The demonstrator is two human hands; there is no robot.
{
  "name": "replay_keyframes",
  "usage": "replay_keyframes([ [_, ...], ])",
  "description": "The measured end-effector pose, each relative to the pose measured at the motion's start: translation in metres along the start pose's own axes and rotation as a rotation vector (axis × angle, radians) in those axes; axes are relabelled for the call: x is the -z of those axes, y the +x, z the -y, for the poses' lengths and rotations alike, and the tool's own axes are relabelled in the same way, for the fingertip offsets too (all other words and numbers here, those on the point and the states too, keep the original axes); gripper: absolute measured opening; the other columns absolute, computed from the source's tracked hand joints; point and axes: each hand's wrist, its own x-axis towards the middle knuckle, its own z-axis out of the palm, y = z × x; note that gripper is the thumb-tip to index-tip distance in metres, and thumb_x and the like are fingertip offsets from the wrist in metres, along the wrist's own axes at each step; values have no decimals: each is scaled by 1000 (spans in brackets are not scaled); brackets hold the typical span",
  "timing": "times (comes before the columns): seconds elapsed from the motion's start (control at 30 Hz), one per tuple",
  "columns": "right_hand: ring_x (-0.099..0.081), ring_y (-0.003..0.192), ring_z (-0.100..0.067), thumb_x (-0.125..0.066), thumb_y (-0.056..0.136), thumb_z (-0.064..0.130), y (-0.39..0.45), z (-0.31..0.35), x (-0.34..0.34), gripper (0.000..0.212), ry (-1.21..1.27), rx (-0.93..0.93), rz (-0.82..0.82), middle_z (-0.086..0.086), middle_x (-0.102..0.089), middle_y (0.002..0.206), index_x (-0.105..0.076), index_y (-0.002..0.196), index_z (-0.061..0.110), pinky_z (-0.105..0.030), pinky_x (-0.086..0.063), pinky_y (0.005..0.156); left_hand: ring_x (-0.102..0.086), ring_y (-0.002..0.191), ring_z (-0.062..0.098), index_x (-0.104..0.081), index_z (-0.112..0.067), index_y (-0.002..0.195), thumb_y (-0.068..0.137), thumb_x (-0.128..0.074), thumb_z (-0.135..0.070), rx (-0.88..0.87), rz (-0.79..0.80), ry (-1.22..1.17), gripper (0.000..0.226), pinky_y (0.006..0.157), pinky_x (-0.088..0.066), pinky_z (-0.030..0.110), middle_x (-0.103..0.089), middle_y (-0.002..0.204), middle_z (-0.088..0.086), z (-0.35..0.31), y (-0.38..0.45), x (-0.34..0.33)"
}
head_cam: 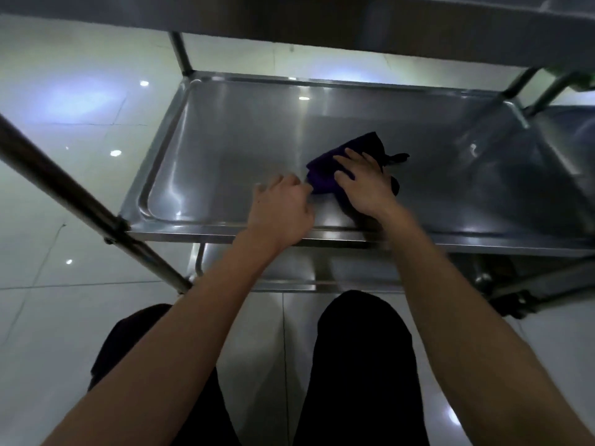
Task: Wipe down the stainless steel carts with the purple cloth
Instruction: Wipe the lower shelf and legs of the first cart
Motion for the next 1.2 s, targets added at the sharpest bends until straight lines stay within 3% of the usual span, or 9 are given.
replay_keyframes([
  [0.23, -18, 151, -24, -39, 105, 37, -27, -88, 41, 46, -30, -136, -89, 4, -26, 163, -41, 151, 30, -53, -17, 120, -51, 111, 34, -70, -22, 106, 91, -47, -35, 41, 58, 21, 31, 91, -49, 55, -59, 117, 8, -36, 24, -16],
  [0.47, -13, 152, -25, -33, 105, 39, -19, -89, 39, 48, -75, -157, -71, 5, -21, 165, -36, 153, 32, -60, -11, 119, -53, 111, 30, -71, -28, 105, 91, -48, -40, 8, 24, -5, 29, 91, -45, 49, -60, 118, 2, -31, 20, -18],
  [0.63, -6, 153, -23, -25, 105, 39, -2, -56, 29, 50, -65, -172, -17, 8, -15, 166, -31, 154, 34, -60, -4, 120, -54, 112, 26, -67, -29, 113, 93, -48, -38, -65, 0, -27, 29, 91, -45, 45, -61, 122, -3, -14, 14, -15],
  [0.73, -4, 153, -23, -26, 103, 37, 11, -27, 17, 52, -73, -119, 17, 7, -13, 166, -29, 154, 34, -60, -2, 120, -54, 121, 29, -65, -25, 126, 95, -53, -34, -55, -12, -95, 34, 98, -46, 46, -58, 135, 2, 5, 10, -10],
  [0.83, -4, 153, -24, -26, 103, 39, 24, 1, 2, 52, -89, -73, 38, 7, -13, 167, -29, 155, 34, -61, -2, 119, -49, 129, 29, -63, -26, 129, 95, -56, -35, 20, -37, -58, 36, 101, -40, 48, -55, 141, 3, 35, 1, -1],
  [1.03, -5, 153, -24, -25, 102, 43, 55, 63, -32, 51, -96, 30, 64, 6, -14, 166, -32, 153, 36, -59, -2, 119, -54, 119, 33, -73, -22, 110, 93, -54, -35, 264, -189, 81, 28, 97, -43, 53, -65, 125, 3, 110, -33, 27],
  [1.2, -4, 153, -22, -24, 102, 44, 80, 133, -65, 51, -97, 142, 120, 8, -14, 166, -31, 152, 40, -57, 0, 120, -48, 128, 28, -68, -35, 120, 98, -45, -45, 265, -91, 116, 34, 106, -36, 58, -59, 132, -8, 145, -56, 30],
])
